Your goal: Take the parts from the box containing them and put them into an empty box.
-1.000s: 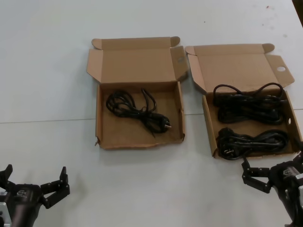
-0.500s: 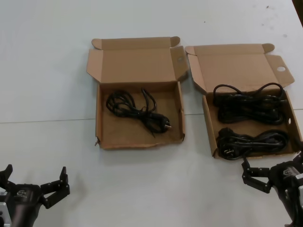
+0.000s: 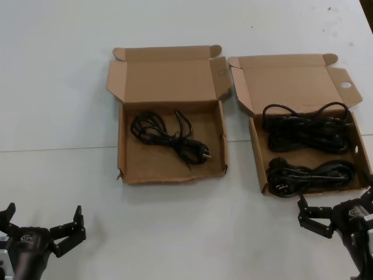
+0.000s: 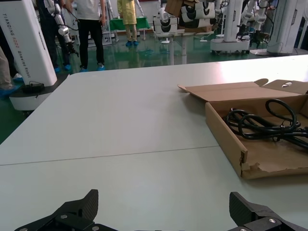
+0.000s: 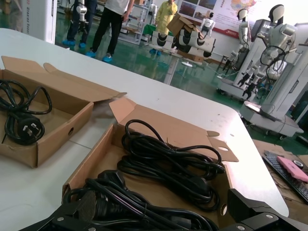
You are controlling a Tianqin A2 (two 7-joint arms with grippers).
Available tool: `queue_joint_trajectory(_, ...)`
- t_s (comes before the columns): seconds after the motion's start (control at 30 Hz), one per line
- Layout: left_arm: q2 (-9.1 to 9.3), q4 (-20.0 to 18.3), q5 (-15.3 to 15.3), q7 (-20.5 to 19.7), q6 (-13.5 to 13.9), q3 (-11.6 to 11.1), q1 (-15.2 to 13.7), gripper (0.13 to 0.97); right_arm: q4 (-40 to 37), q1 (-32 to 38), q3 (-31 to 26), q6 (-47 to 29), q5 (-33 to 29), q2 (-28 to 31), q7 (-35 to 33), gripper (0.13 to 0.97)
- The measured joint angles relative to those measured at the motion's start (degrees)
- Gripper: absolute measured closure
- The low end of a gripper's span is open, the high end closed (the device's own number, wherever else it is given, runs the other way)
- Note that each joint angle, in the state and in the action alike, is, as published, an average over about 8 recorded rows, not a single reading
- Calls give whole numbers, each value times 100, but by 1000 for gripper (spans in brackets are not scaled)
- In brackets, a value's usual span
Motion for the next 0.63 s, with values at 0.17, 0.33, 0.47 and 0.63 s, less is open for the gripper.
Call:
queue_joint_trajectory(0.17, 0, 0, 0, 0, 0, 0, 0, 132, 0, 0, 0, 0, 0, 0, 0, 129)
queue_joint_trajectory(0.33, 0, 0, 0, 0, 0, 0, 0, 132, 0, 0, 0, 0, 0, 0, 0, 129)
queue_joint_trajectory(0.47, 0, 0, 0, 0, 0, 0, 0, 132, 0, 0, 0, 0, 0, 0, 0, 129)
queue_joint_trajectory(0.63, 0, 0, 0, 0, 0, 0, 0, 132, 0, 0, 0, 0, 0, 0, 0, 129)
